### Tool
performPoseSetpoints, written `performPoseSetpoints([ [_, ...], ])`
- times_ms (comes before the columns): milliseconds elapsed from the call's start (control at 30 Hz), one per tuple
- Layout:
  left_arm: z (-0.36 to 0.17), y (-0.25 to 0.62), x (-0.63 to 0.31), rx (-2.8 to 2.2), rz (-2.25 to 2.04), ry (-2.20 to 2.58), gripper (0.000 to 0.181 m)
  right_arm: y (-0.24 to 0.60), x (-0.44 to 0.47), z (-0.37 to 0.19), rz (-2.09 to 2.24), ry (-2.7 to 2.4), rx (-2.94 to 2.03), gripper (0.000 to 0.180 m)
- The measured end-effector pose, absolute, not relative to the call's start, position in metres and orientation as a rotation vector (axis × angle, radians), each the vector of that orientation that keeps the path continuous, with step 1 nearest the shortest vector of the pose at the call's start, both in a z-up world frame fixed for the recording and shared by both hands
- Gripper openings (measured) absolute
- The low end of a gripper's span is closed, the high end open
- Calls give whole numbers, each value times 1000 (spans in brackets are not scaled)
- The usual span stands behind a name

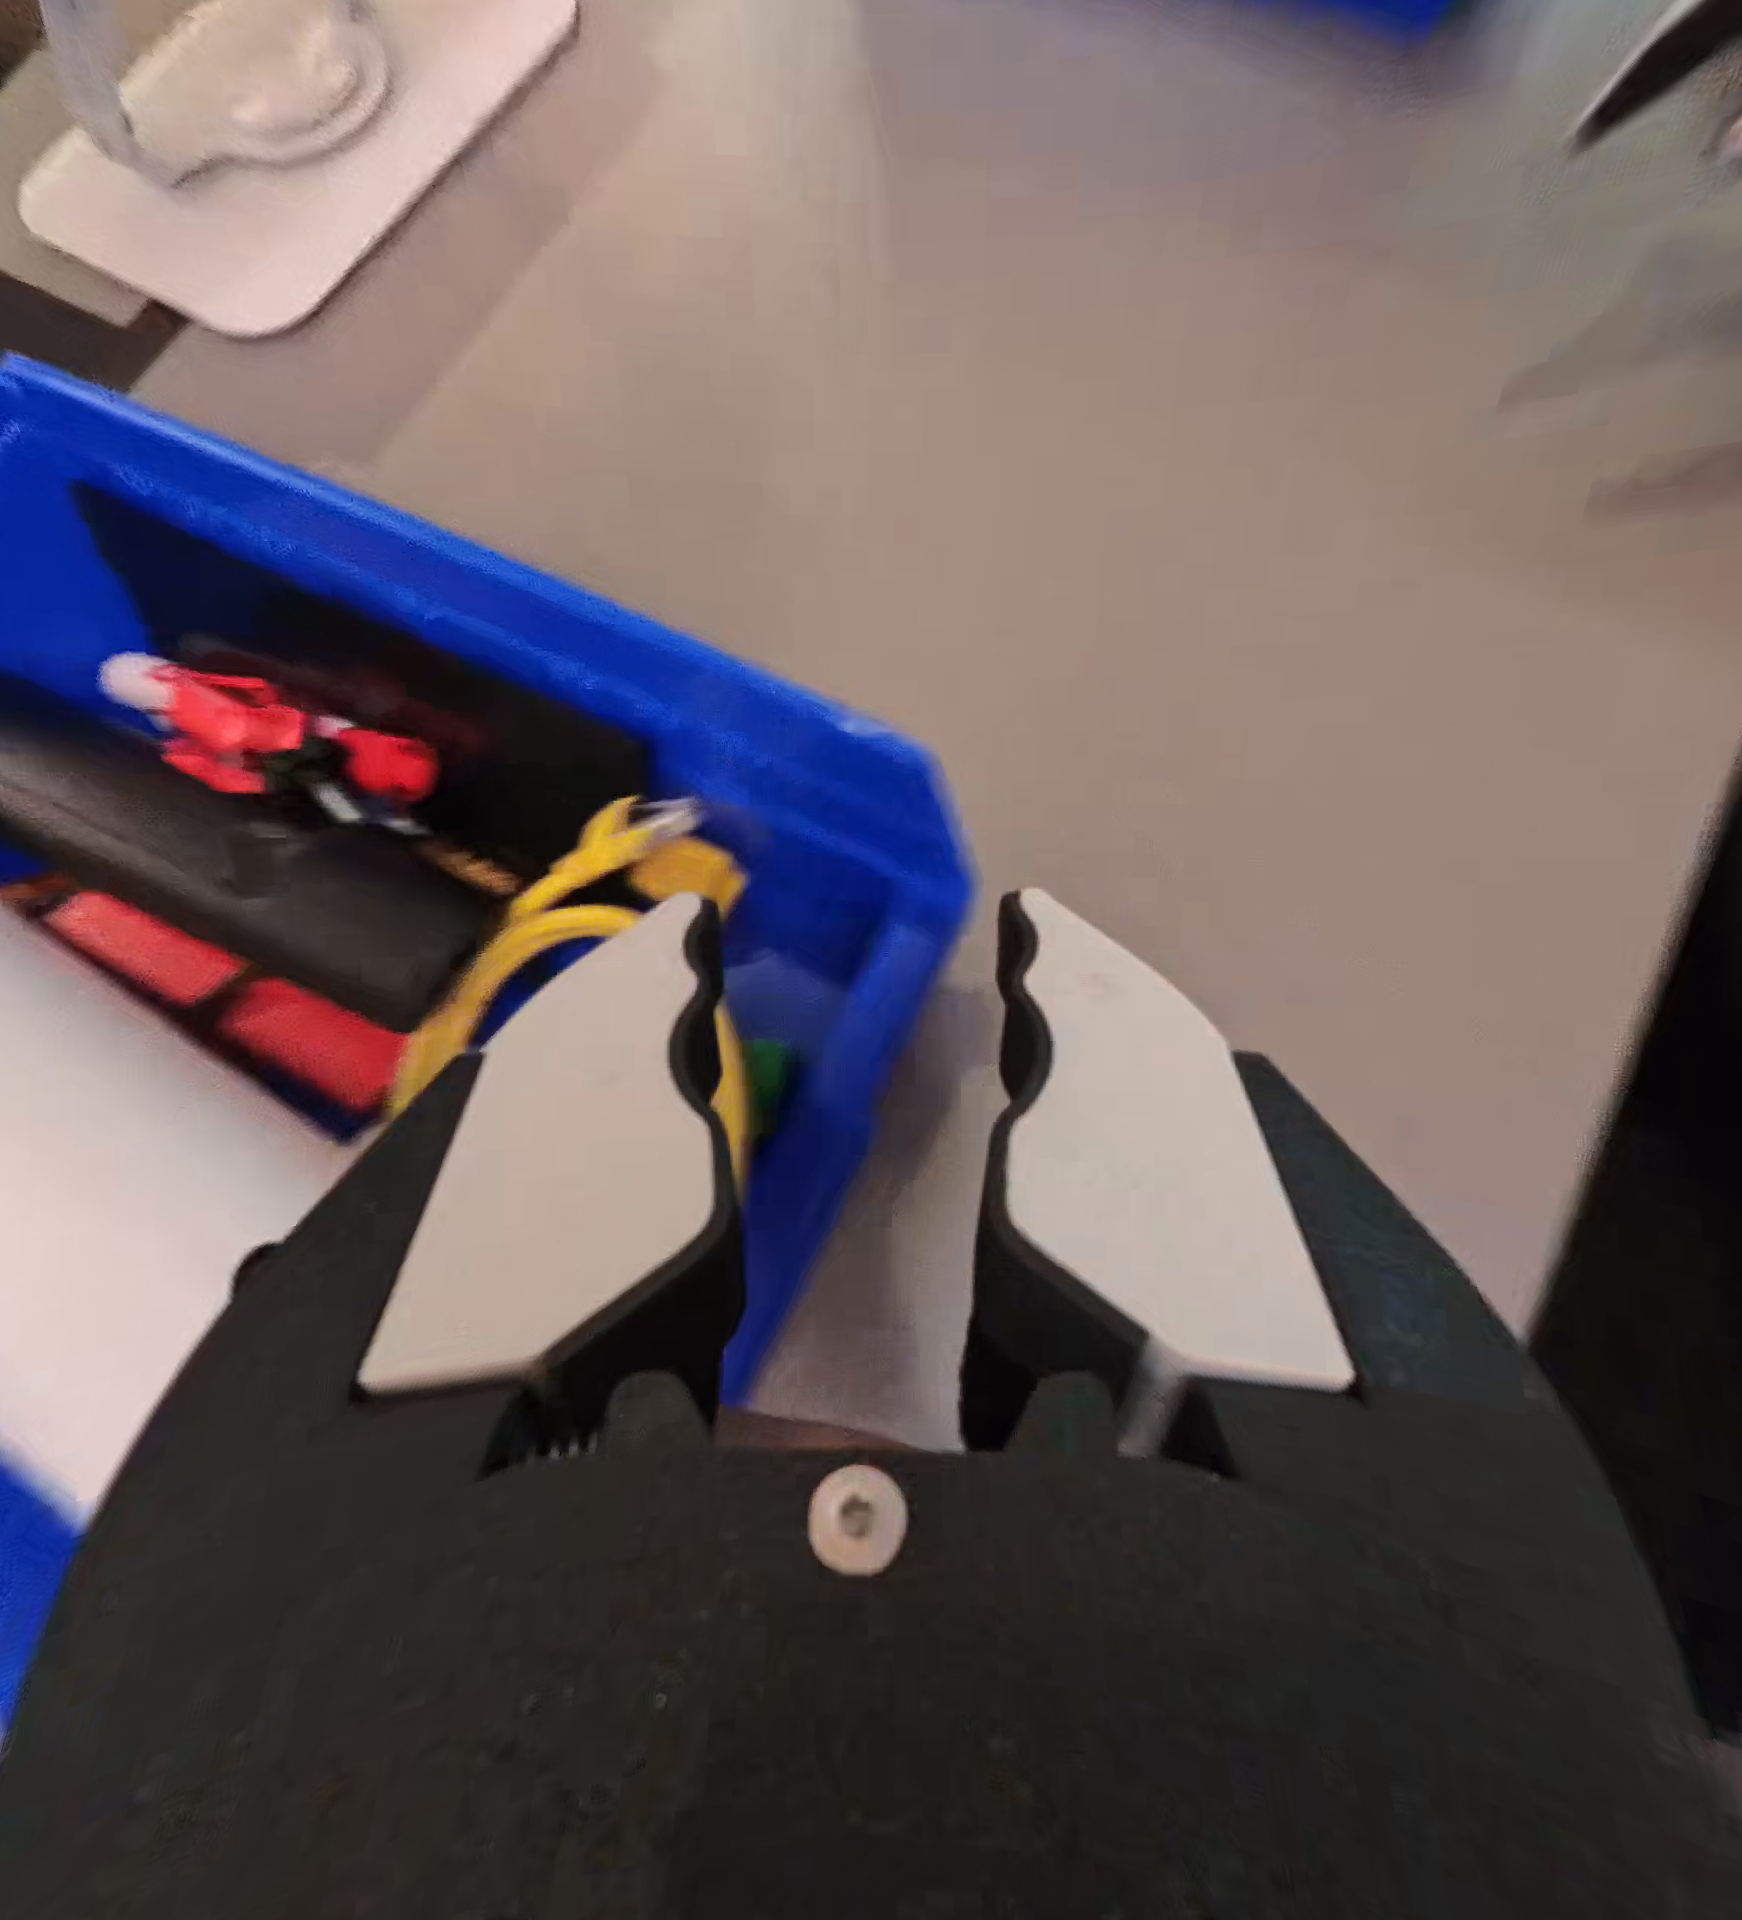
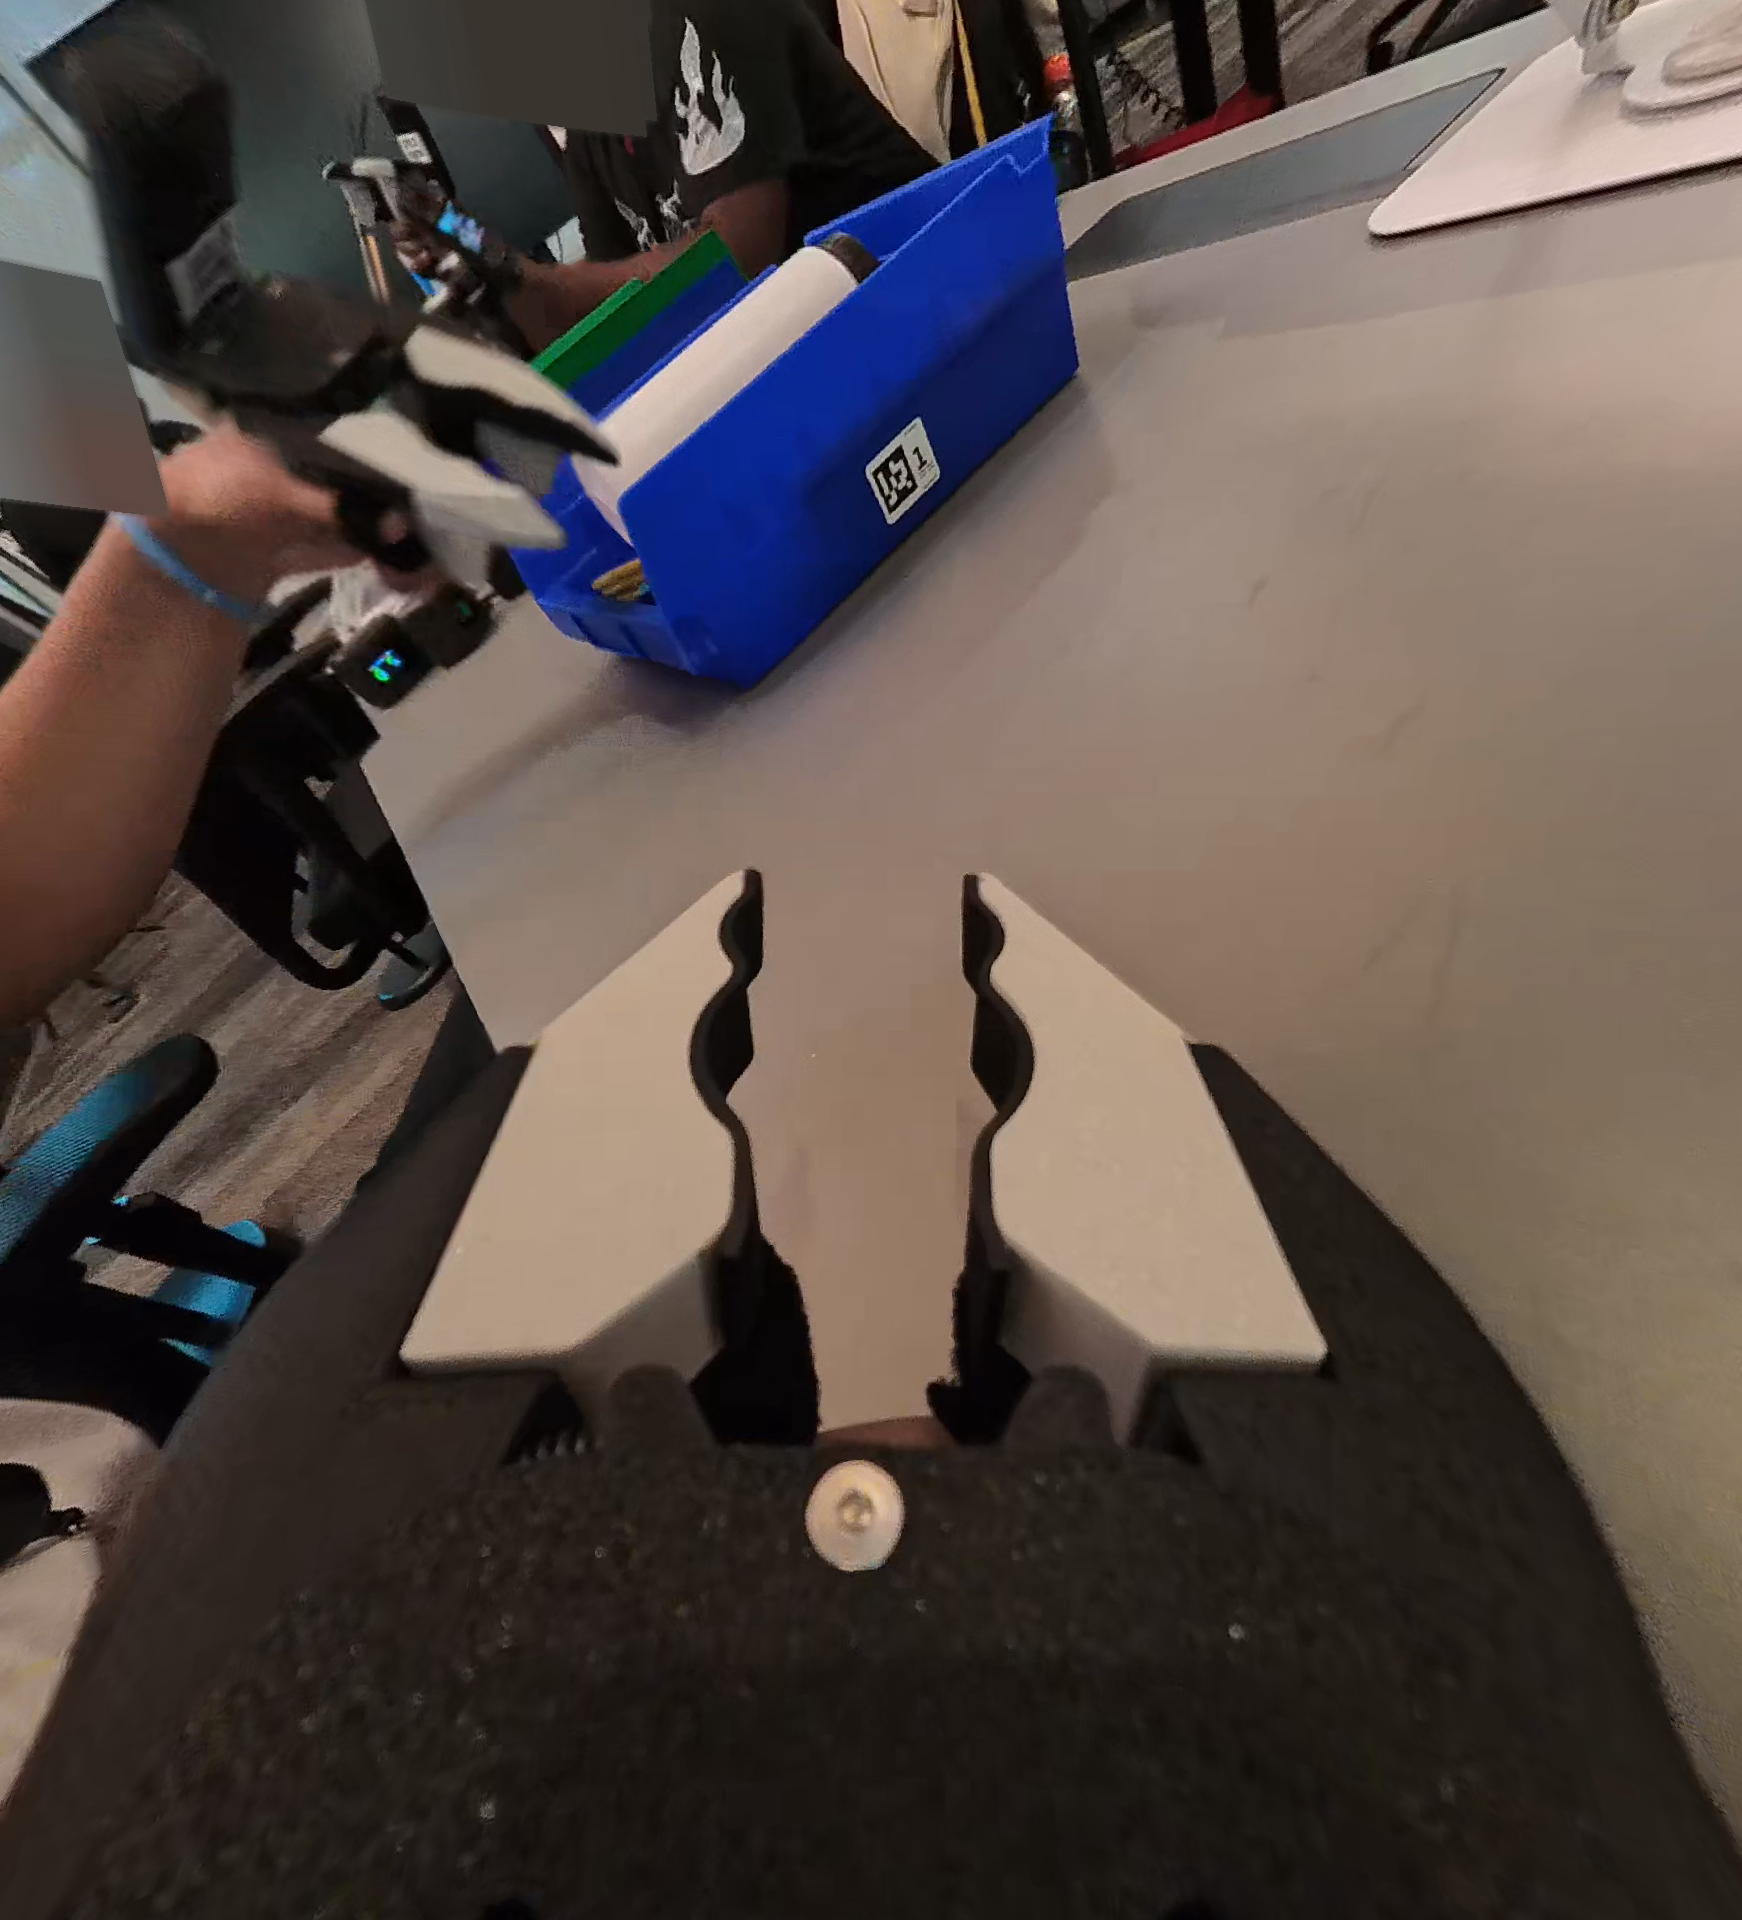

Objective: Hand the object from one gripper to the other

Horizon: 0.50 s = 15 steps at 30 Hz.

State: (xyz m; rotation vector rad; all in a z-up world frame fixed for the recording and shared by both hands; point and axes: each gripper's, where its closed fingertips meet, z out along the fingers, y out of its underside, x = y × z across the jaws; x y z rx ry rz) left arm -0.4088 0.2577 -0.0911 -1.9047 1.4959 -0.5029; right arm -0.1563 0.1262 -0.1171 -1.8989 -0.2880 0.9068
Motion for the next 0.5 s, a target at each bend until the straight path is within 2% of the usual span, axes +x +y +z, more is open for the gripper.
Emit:
performPoseSetpoints([
  [67,-95,297,-417,-1938,-313,1636,43,126,-158,-120,926,-284,-1917,38],
  [267,-97,394,-407,-1964,-45,1868,42,125,-157,-126,920,-279,-1940,38],
  [500,-127,441,-402,-1949,118,2172,35,130,-156,-129,962,-259,-1953,38],
])
